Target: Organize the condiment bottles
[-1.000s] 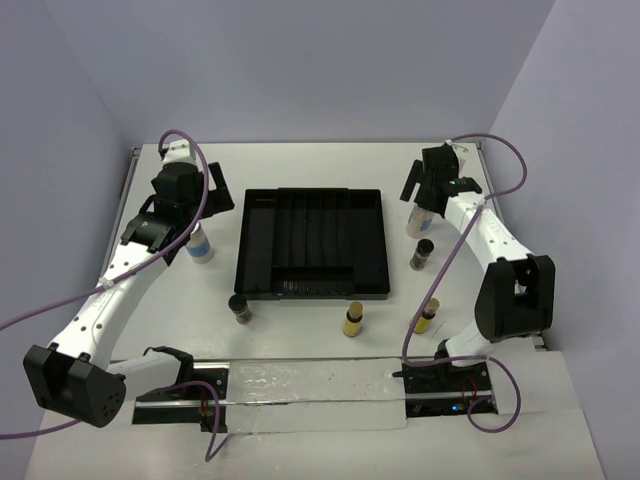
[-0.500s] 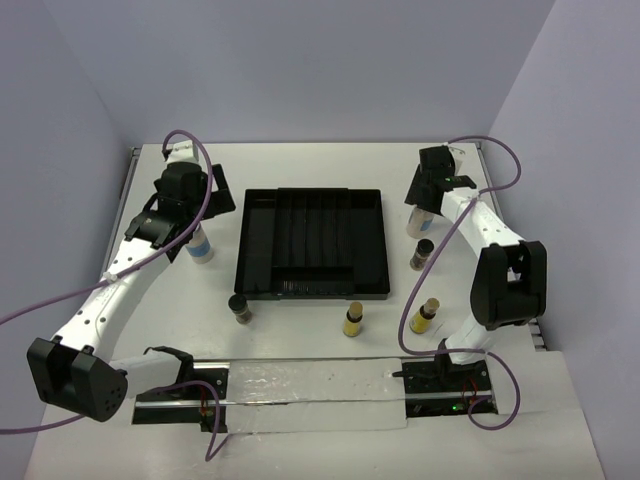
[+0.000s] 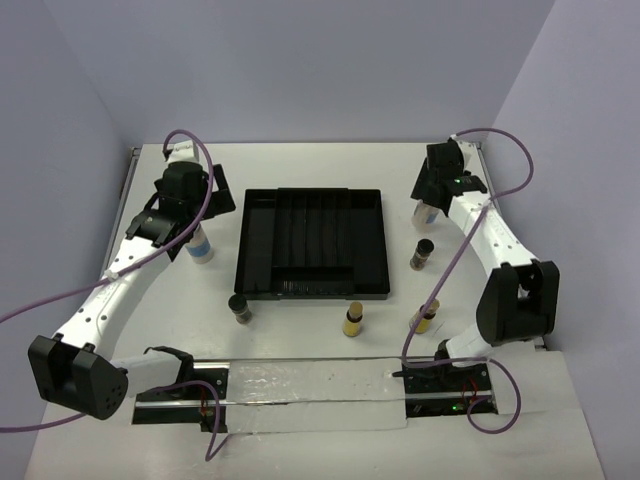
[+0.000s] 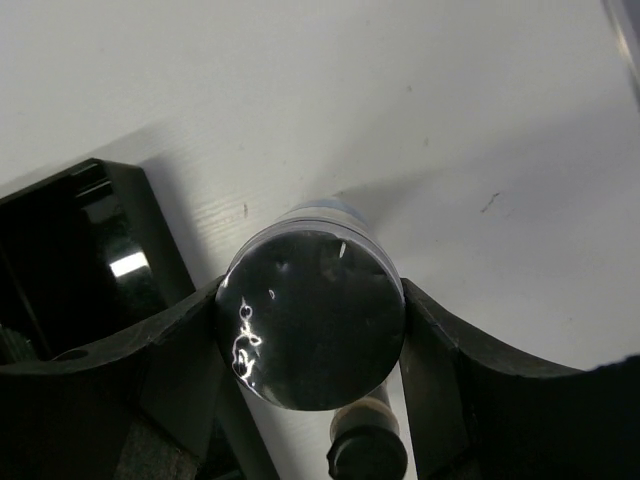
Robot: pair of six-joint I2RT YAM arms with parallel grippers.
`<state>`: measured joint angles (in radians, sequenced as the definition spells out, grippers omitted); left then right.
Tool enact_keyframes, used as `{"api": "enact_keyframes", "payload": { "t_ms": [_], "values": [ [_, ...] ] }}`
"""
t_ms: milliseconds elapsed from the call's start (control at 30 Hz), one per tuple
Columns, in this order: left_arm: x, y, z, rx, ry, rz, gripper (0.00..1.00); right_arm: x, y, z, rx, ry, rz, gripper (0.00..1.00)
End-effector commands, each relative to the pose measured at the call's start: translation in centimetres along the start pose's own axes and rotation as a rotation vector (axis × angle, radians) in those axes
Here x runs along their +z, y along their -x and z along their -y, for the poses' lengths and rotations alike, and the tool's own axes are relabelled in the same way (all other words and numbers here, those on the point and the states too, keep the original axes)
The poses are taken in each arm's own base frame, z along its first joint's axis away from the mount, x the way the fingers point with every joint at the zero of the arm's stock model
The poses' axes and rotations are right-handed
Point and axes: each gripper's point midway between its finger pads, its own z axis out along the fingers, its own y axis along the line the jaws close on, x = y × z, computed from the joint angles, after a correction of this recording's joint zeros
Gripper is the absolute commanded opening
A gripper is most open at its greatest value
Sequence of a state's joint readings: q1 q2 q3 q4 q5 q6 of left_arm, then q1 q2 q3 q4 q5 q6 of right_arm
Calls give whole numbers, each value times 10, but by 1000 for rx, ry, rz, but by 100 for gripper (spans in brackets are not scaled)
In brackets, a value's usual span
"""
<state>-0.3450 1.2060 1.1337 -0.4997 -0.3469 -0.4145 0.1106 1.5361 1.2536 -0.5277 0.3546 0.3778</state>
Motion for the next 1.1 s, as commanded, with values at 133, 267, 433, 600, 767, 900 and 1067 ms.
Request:
{"api": "enact_keyframes", "payload": {
  "t_ms": [133, 267, 433, 600, 767, 900, 1067],
  "values": [
    [-10, 25, 0, -33, 23, 48, 99, -95, 95, -50, -11, 166, 269, 28],
    [-12, 24, -1, -37, 24, 47, 100, -109, 107, -84, -47, 229, 285, 30],
    [-15, 21, -9, -27, 60, 34, 99, -89, 90, -129, -117, 249, 218, 31],
    [-21, 23, -14, -45, 72, 51, 99, -71, 63, -152, -141, 289, 163, 31],
    [-22, 20, -13, -47, 62, 45, 99, -52, 41, -162, -161, 293, 119, 31],
    [-23, 18, -14, -48, 70, 35, 99, -33, 23, -169, -177, 296, 74, 31],
    [-25, 16, -15, -44, 65, 36, 99, -11, 6, -172, -194, 267, 33, 31]
  ]
}}
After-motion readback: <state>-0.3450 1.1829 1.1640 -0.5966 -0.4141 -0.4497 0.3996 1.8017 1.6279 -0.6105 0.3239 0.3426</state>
